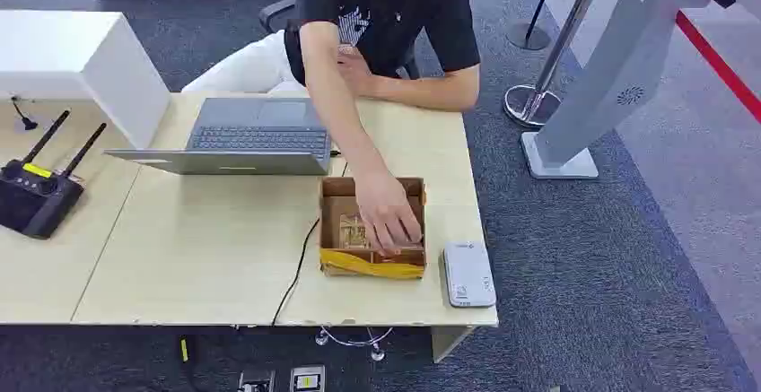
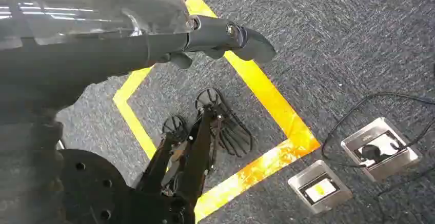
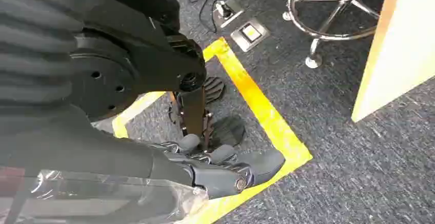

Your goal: Pass the card to the sensor for recognition and then transmit it.

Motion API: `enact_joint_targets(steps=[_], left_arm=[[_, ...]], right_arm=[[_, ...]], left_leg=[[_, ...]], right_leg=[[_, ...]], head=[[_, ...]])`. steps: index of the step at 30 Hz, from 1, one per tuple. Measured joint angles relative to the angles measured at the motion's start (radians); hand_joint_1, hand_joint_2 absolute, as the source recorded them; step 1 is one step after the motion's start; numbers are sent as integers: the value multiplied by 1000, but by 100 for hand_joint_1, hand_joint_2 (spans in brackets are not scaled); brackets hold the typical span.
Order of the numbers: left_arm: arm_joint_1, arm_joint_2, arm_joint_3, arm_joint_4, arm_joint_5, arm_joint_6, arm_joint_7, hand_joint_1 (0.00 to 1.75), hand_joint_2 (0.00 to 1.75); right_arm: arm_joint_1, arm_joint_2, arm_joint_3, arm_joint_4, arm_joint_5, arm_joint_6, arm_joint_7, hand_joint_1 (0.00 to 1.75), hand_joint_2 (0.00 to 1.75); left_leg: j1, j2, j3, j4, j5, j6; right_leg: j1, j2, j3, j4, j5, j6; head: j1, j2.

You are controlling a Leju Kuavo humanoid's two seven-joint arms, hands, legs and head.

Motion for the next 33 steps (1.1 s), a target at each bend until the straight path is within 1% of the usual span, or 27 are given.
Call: enact_joint_targets(steps=[3, 6, 12, 15, 18, 22, 33], left_arm=[[-5, 0, 0, 1, 32, 11, -16, 0, 175], [-8, 0, 0, 2, 57, 18, -27, 0, 175], [-15, 0, 0, 6, 119, 32, -54, 0, 175], [-18, 2, 0, 9, 151, 35, -68, 0, 175], [-24, 2, -1, 13, 174, 35, -75, 0, 175], [-28, 4, -7, 18, 191, 35, -81, 0, 175], [-38, 9, -26, 32, 233, 34, -93, 0, 175]], right_arm=[[0, -15, -1, -5, -27, 13, -39, 0, 175], [4, -20, -5, -27, -40, 11, -61, 0, 175], [13, -33, -20, -111, -23, -36, -100, 0, 175], [19, -51, -32, -187, 39, -79, -101, 0, 175], [21, -70, -35, -272, 123, -115, -84, 0, 175], [20, -92, -37, -368, 231, -141, -52, 0, 175], [-15, -163, -31, -652, 549, -161, 62, 0, 175]], left_leg=[[0, 0, 0, 0, 0, 0], [0, 0, 0, 0, 0, 0], [0, -1, 0, 0, 0, 0], [0, -1, 0, 0, 0, 0], [0, -1, 0, 0, 0, 0], [0, -1, 0, 0, 0, 0], [0, -1, 0, 0, 1, 1]], right_leg=[[0, 0, 0, 0, 0, 0], [0, 0, 0, 0, 0, 0], [0, -1, 1, 0, 0, 0], [0, -1, 1, 0, 0, 0], [0, -1, 1, 0, 1, 0], [0, -1, 1, 0, 1, 0], [0, -1, 2, 0, 1, 0]], head=[[1, 0], [0, 0], [1, 0], [0, 0], [1, 0], [0, 0], [0, 0]])
